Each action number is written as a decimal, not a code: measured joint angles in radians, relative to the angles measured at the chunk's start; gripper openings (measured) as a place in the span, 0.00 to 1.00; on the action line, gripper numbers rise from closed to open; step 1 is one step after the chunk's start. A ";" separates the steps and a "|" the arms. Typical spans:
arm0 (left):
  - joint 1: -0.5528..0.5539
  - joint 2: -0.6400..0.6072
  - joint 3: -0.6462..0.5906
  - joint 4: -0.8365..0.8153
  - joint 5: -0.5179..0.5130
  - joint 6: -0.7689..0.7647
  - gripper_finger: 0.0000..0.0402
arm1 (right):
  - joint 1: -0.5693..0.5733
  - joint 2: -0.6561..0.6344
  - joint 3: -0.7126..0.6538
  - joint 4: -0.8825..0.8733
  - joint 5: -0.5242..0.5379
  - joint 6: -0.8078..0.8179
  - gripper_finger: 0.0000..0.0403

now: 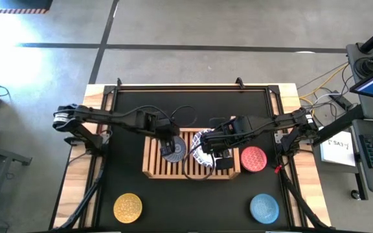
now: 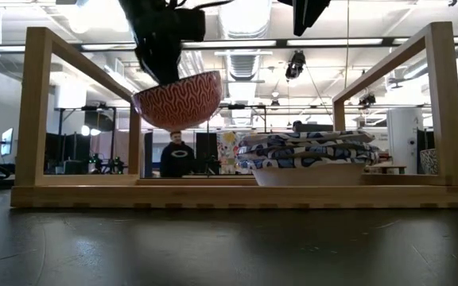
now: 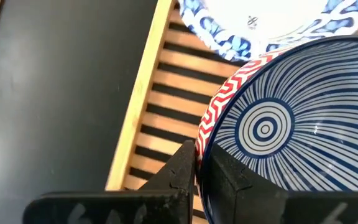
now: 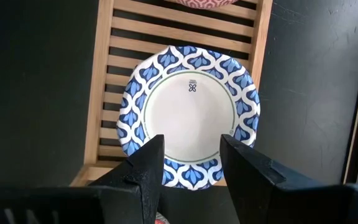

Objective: Place and stack bowls onto a shelf
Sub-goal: Put the dark blue patterned bowl on the shelf, then stack the red patterned bowl on top of the dark blue patterned bowl on the shelf

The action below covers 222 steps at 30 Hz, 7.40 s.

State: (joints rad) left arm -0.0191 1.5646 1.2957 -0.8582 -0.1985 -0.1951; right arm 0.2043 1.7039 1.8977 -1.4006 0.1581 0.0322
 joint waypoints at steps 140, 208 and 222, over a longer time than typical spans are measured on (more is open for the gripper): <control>0.024 -0.389 -0.002 0.180 0.153 0.243 0.36 | -0.185 -0.612 -1.122 0.211 -0.226 0.694 0.52; 0.025 -0.393 -0.003 0.055 0.102 0.230 0.36 | -0.185 -0.628 -0.911 -0.070 0.290 1.093 0.03; 0.025 -0.389 -0.003 0.146 -0.092 0.243 0.36 | -0.185 -0.627 -0.595 0.044 0.855 0.861 0.03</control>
State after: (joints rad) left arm 0.0063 1.1755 1.2924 -0.7123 -0.2901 0.0477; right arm 0.0189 1.0771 1.3022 -1.3563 1.0132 0.8928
